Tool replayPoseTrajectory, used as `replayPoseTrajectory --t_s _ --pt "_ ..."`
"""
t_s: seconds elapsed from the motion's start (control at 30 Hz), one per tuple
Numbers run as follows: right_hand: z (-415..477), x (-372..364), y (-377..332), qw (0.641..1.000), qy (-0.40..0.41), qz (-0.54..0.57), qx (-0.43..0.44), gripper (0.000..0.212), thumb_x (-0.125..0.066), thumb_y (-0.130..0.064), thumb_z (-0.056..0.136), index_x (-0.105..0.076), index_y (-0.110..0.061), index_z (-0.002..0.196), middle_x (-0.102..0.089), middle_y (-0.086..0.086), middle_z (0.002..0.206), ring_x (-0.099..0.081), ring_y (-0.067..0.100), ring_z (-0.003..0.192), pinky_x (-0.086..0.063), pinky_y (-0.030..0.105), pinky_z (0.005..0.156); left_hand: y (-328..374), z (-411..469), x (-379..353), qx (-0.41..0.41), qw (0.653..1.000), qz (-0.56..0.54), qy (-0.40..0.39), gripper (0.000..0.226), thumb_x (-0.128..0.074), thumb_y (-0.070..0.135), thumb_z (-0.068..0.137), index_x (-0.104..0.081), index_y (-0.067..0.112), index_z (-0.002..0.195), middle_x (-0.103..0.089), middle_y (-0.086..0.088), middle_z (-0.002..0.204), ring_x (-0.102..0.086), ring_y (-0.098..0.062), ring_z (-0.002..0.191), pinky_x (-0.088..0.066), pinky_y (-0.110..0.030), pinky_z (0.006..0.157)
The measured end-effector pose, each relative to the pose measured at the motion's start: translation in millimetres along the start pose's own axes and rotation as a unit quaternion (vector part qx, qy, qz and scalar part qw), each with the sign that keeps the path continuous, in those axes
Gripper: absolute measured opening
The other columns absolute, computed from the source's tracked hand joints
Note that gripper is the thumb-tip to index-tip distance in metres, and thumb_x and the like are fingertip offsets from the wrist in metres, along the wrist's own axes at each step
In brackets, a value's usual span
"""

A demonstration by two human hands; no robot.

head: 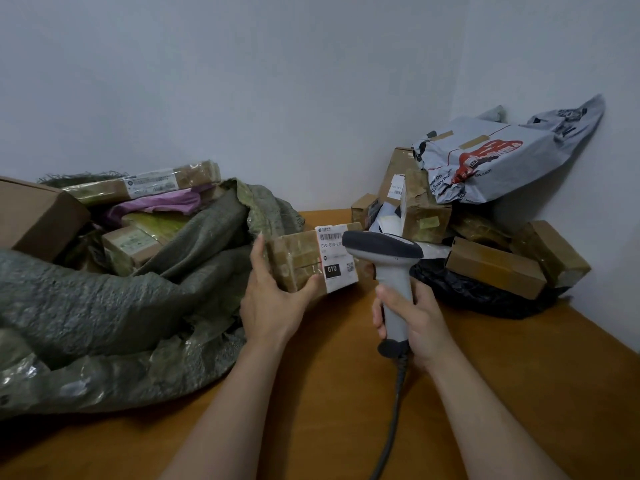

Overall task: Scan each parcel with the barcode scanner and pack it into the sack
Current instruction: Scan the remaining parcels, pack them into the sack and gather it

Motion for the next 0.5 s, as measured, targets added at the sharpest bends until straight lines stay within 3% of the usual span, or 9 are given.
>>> replayPoseTrajectory --t_s 0.07,0.13,0.2,0.3,0.4,0.43,0.5 --pt "-0.7 -3.3 1.9 1.000 0.002 -0.015 -0.014 0.019 -0.074 -0.027 0.084 -0.065 -0.010 0.084 -0.061 0.017 0.067 -0.054 0.023 0.052 -0.050 0.033 0.055 6.9 -3.0 1.7 -0.018 1.000 0.009 -0.013 0.102 -0.076 0.070 0.072 -0.012 0.056 0.151 -0.063 0.002 0.138 -0.066 -0.028 0.116 -0.056 -0.053 0.096" --pt "-1.6 -6.5 6.5 0.999 0.009 0.003 -0.033 0.011 -0.072 -0.016 0.086 -0.071 -0.012 0.096 -0.063 0.018 0.069 -0.057 0.024 0.055 -0.052 0.033 0.057 12.7 -3.6 9.3 -0.016 1.000 0.010 -0.011 0.091 -0.076 0.068 0.071 -0.023 0.051 0.143 -0.067 0.006 0.124 -0.069 -0.026 0.105 -0.059 -0.048 0.089" --pt "-3.2 -9.3 14.0 0.998 0.021 0.021 -0.053 0.028 -0.067 -0.006 0.093 -0.070 -0.015 0.119 -0.063 0.020 0.071 -0.060 0.025 0.060 -0.054 0.031 0.060 18.6 -4.0 24.7 -0.009 1.000 0.007 0.006 0.084 -0.078 0.064 0.068 -0.028 0.043 0.133 -0.066 0.006 0.114 -0.068 -0.025 0.095 -0.057 -0.042 0.083" --pt "-0.6 -17.9 22.7 0.995 0.053 0.052 -0.066 0.031 -0.058 -0.001 0.096 -0.069 -0.009 0.123 -0.071 0.023 0.081 -0.068 0.027 0.074 -0.055 0.031 0.067 28.8 -0.7 64.0 -0.021 0.999 -0.006 0.050 0.076 -0.079 0.059 0.070 -0.029 0.037 0.124 -0.061 0.007 0.109 -0.063 -0.021 0.091 -0.054 -0.039 0.081" --pt "12.2 -35.0 39.4 0.990 0.065 0.060 -0.106 0.036 -0.069 -0.015 0.088 -0.070 -0.009 0.123 -0.077 0.012 0.110 -0.074 0.025 0.101 -0.056 0.041 0.088 42.0 13.3 114.3 -0.050 0.994 0.002 0.098 0.063 -0.076 0.052 0.077 -0.033 0.033 0.119 -0.059 0.006 0.103 -0.061 -0.021 0.088 -0.049 -0.037 0.078" --pt "17.2 -42.2 49.2 0.987 0.070 0.056 -0.137 0.048 -0.074 -0.026 0.079 -0.069 -0.011 0.125 -0.076 0.009 0.117 -0.073 0.024 0.106 -0.055 0.044 0.093 47.1 18.7 130.2 -0.060 0.992 0.014 0.113 0.063 -0.075 0.052 0.078 -0.035 0.031 0.120 -0.061 0.003 0.104 -0.061 -0.024 0.088 -0.048 -0.037 0.077" --pt "25.4 -61.5 66.8 0.977 0.077 0.042 -0.196 0.074 -0.079 -0.043 0.062 -0.064 -0.012 0.127 -0.070 0.010 0.120 -0.070 0.026 0.105 -0.055 0.044 0.088 55.1 27.9 157.1 -0.066 0.989 0.034 0.126 0.064 -0.075 0.052 0.078 -0.035 0.028 0.122 -0.063 -0.002 0.109 -0.063 -0.030 0.092 -0.047 -0.040 0.078"
Point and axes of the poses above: each hand's wrist, its own z-axis towards the middle knuckle, its own x-axis out of the back of the hand, y = z × x, the point moved 9 cm from there along z, towards the middle knuckle
